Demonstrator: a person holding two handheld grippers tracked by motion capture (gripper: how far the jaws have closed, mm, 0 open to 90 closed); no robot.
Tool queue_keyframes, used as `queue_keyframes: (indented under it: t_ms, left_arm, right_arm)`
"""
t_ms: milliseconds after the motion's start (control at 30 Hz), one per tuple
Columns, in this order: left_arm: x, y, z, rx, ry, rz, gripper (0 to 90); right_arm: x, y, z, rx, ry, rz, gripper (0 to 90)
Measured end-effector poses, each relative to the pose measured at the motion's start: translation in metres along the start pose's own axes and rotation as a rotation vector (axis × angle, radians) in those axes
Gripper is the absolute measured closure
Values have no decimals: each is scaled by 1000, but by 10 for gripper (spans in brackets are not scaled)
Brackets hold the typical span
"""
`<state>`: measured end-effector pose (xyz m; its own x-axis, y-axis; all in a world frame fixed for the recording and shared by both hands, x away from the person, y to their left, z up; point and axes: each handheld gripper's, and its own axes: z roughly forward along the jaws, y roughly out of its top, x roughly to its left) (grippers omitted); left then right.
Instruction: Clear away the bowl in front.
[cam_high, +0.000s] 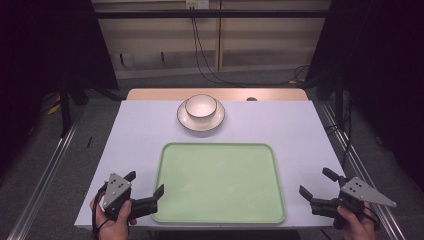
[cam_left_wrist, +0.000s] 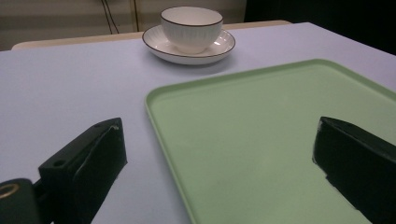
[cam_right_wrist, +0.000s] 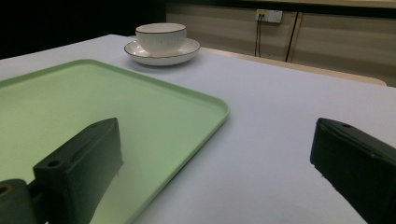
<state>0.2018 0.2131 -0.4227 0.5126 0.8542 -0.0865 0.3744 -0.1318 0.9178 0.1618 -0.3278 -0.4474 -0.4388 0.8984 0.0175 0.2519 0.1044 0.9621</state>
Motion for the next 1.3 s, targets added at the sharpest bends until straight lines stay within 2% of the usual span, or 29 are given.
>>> queue_keyframes:
  t_ms: [167, 233, 300, 367, 400, 500, 533, 633, 767, 833, 933, 1100, 1133, 1167, 1300]
  left_arm:
    - [-5, 3, -2, -10, 2, 20, 23]
    - [-5, 6, -2, -10, -14, 17, 26]
    - [-5, 6, -3, -9, -6, 16, 25]
    - [-6, 8, -2, 0, -19, 16, 25]
    - [-7, 11, -2, 2, -20, 31, 25]
    - [-6, 17, -1, -10, -34, 26, 24]
    - [-7, 20, -2, -12, -19, 28, 23]
    - [-6, 24, 0, -17, -28, 42, 24]
    - [-4, 28, 9, 3, -29, 66, 24]
    - [-3, 28, 12, 10, -29, 64, 27]
    - [1, 31, 20, 25, -51, 90, 27]
    - [5, 39, 31, 16, -62, 98, 27]
    - [5, 40, 33, 24, -50, 109, 27]
    - [6, 41, 36, 20, -62, 99, 27]
    - [9, 44, 47, 16, -75, 103, 27]
  right_arm:
    - [1, 0, 0, 6, 21, -8, 18]
    - [2, 0, 1, 2, 19, -13, 18]
    - [2, 0, 1, 1, 22, -10, 18]
    - [2, 0, 1, 2, 28, -15, 18]
    - [2, 0, 2, 2, 31, -16, 18]
    - [2, 0, 1, 6, 33, -20, 18]
    - [2, 0, 1, 4, 35, -19, 18]
    - [2, 0, 1, 3, 33, -23, 18]
    - [2, 0, 2, 5, 38, -21, 18]
    - [2, -1, 2, 5, 42, -23, 18]
    - [1, -1, 1, 3, 44, -22, 19]
    - [1, -1, 2, -2, 53, -14, 20]
    - [1, -1, 2, -1, 54, -12, 20]
    - [1, -1, 2, 0, 55, -11, 20]
    - [1, -1, 1, 3, 52, -13, 20]
